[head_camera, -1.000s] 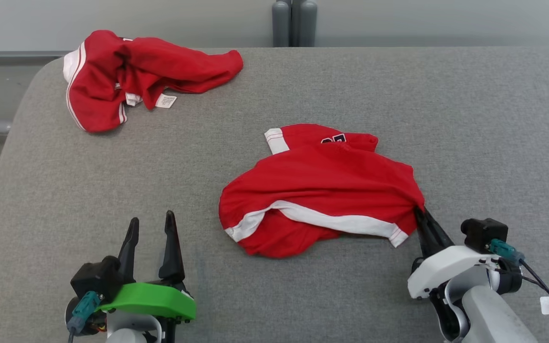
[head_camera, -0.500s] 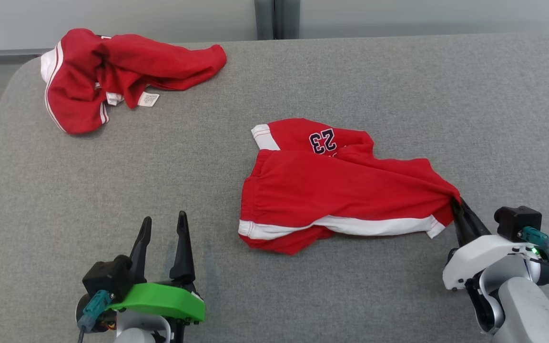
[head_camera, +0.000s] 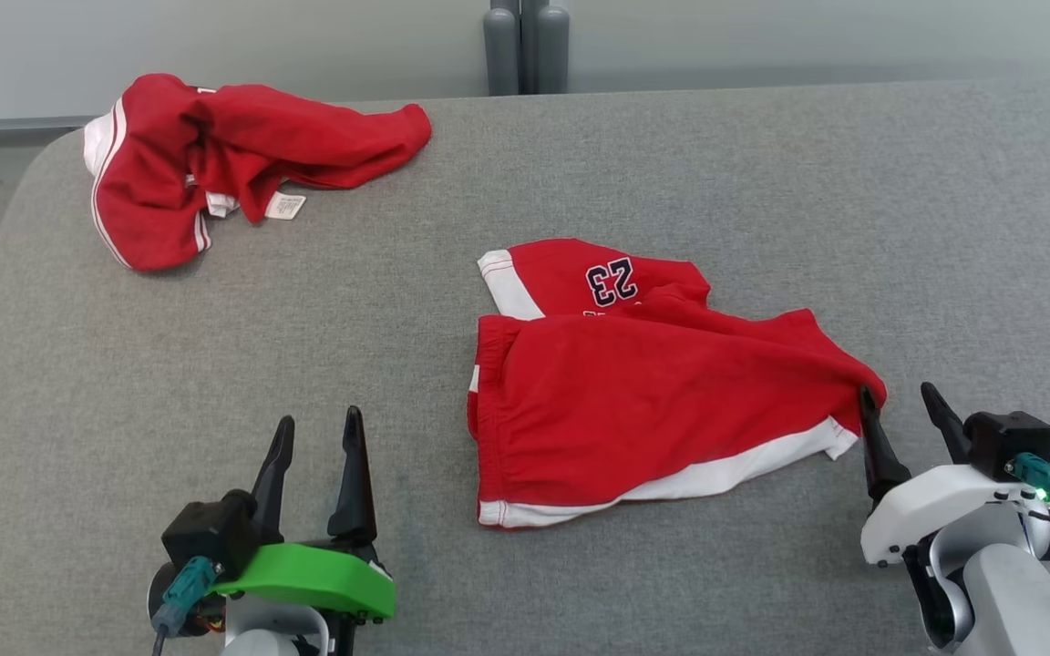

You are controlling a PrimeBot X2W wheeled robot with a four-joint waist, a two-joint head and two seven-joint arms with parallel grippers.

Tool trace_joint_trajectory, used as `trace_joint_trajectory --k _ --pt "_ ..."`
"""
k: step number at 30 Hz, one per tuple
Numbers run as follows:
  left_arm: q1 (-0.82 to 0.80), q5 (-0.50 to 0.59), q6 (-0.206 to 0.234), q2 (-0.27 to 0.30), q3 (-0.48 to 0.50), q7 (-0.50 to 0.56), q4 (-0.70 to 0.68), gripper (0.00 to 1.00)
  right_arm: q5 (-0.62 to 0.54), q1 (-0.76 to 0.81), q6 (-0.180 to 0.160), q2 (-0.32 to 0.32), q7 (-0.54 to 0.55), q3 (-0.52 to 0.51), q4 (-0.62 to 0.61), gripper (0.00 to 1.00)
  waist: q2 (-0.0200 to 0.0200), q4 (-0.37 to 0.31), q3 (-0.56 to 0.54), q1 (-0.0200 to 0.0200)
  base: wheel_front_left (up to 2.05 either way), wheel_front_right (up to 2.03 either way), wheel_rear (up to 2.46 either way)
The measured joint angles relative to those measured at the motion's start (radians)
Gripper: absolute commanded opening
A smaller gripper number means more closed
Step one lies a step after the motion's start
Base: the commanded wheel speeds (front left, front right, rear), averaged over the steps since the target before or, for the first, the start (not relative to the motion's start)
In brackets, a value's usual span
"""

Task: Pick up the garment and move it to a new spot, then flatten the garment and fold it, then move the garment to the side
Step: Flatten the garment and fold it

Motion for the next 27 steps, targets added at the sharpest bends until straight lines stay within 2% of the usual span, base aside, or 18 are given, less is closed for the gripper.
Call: trace_joint_trajectory --k 6,11,27 --pt "0.018 0.003 -0.005 -0.001 0.008 0.0 -0.019 1.0 -0.025 0.041 0.0 0.018 -0.028 -0.007 -0.078 1.0 0.0 -0.011 -0.03 0.0 0.0 0.0 0.0" --pt "0.048 0.006 -0.011 -0.002 0.017 0.0 -0.043 1.0 -0.034 0.081 0.0 0.05 -0.043 0.043 -0.168 1.0 0.0 -0.024 -0.066 0.0 0.0 0.0 0.0" --pt "0.151 -0.011 0.007 -0.002 -0.01 0.0 -0.108 1.0 -0.051 0.18 0.0 0.092 -0.049 0.065 -0.291 1.0 0.0 -0.029 -0.15 0.0 0.0 0.0 0.0"
